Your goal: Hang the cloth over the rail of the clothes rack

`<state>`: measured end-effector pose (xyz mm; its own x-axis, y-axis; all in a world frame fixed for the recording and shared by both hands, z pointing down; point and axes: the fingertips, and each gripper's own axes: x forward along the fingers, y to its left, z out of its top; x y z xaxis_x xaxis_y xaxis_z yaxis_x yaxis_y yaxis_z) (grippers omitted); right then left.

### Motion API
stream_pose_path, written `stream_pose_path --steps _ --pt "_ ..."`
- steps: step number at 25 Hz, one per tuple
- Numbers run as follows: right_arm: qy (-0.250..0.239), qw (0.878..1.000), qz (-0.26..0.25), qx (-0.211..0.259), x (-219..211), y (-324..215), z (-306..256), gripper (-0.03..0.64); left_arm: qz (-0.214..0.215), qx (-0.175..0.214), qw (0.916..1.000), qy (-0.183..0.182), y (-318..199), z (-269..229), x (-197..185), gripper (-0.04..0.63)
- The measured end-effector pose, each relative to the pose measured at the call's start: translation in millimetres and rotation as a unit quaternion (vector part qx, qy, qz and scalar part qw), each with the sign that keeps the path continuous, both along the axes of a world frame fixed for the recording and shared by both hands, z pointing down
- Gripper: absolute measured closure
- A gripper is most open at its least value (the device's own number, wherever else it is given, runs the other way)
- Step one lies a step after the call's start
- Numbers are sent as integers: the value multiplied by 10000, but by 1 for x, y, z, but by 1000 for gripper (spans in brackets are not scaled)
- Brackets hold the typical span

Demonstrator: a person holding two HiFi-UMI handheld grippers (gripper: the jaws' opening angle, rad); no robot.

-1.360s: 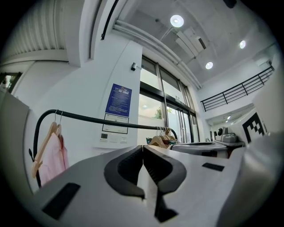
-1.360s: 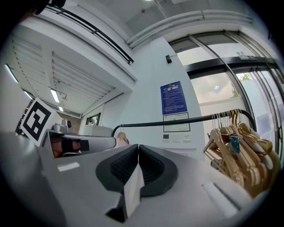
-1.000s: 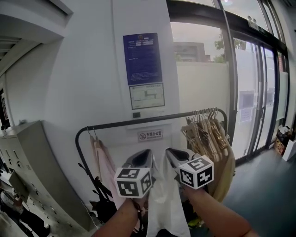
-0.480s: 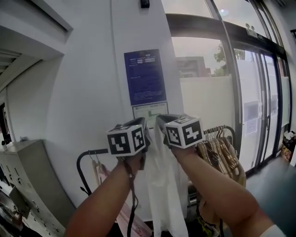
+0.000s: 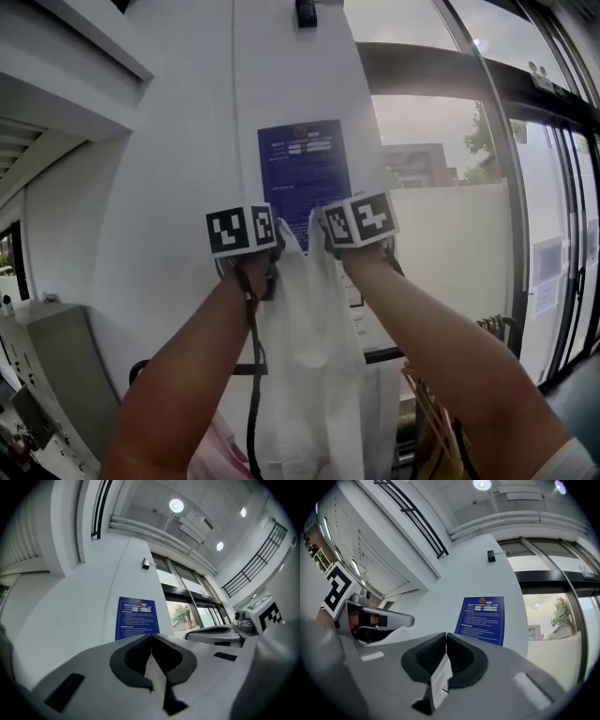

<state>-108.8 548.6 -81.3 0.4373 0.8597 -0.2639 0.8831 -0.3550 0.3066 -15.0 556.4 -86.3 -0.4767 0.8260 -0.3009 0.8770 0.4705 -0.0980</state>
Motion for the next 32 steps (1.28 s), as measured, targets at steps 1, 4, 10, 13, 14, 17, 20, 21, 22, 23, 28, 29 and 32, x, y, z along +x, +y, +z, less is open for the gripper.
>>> stream_pose_path --steps 1,4,10,13,14,17,20,21,22,23,28,29,32 --pt "-40 10000 44 31 -7 19 -1 607 -97 28 9999 12 18 -2 3 586" --pt "-135 9994 276 134 -35 75 1 607 -413 152 9990 -16 75 -1 25 586" --pt "-158 9946 908 488 -107 167 20 607 -859 517 9948 -170 177 20 82 586" --pt "-200 9907 1106 770 -133 201 39 607 -1045 688 9920 -142 216 36 112 586" --pt "-225 9893 1145 873 -140 211 46 607 -1103 740 9910 -143 227 40 122 586" --pt "-435 9833 1324 1174 -157 240 69 607 -1229 914 9881 -136 256 54 148 586" --pt "-535 9767 1545 1390 -176 266 87 607 -1249 1156 9853 -164 283 72 165 586" --pt "-517 9749 1610 1449 -182 273 91 607 -1225 1255 9843 -183 292 80 168 586" --pt "-496 9733 1657 1510 -187 280 96 607 -1194 1348 9835 -189 299 88 169 586" --pt "-478 9721 1671 1574 -189 286 102 607 -1160 1420 9829 -175 305 97 168 586" --pt "-498 9711 1504 1783 -177 303 124 607 -1069 1374 9847 7 322 113 152 584" --pt "-506 9715 1463 1794 -173 304 126 607 -1058 1337 9854 22 324 113 148 584" --pt "-507 9730 1294 1841 -161 307 131 604 -1030 1333 9857 83 328 117 142 584"
